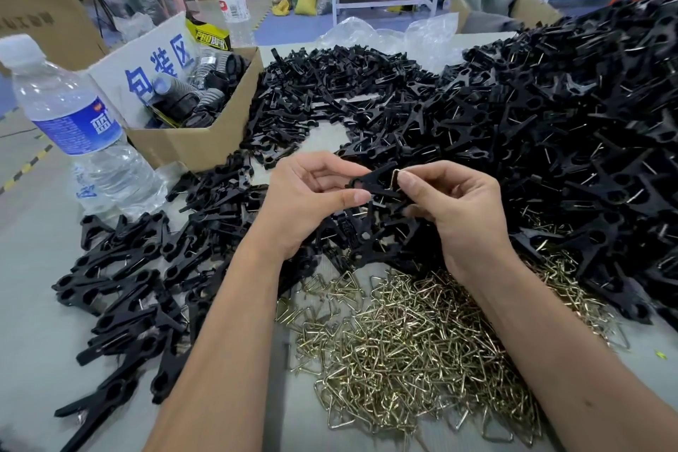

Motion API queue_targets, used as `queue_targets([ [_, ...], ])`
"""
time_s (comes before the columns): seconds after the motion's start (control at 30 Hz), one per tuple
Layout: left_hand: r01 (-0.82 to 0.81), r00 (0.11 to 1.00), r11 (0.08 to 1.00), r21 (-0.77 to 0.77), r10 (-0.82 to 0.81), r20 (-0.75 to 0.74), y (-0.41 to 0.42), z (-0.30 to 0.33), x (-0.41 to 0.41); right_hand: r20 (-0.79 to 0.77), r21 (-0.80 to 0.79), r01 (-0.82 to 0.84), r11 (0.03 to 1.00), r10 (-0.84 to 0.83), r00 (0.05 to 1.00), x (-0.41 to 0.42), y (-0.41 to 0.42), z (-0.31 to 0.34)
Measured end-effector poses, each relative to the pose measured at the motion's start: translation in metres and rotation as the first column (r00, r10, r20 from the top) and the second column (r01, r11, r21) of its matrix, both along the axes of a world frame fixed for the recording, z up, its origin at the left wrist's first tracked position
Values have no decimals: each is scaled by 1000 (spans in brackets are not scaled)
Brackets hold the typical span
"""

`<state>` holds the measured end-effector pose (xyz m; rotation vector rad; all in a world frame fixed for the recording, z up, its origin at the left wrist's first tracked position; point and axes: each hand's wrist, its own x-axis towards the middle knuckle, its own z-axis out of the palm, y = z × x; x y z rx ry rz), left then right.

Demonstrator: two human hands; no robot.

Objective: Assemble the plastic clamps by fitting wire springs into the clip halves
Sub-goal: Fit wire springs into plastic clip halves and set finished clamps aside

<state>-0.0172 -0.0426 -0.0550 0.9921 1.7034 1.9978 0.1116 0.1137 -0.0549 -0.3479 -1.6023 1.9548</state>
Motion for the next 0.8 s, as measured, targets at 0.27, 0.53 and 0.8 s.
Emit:
queue_targets([
  [0.27,10,1000,1000,14,-10,14,8,-1,5,52,-146,83,986,-76,996,-1,-5,1],
  [0.53,28,999,999,-27,-28,-24,13,0,9,117,-249,185,951,-160,980,0,-13,3],
  [0.8,-36,999,999,-20,36,-15,11,-3,6,152,-109,130,986,-113,982,2,-12,8],
])
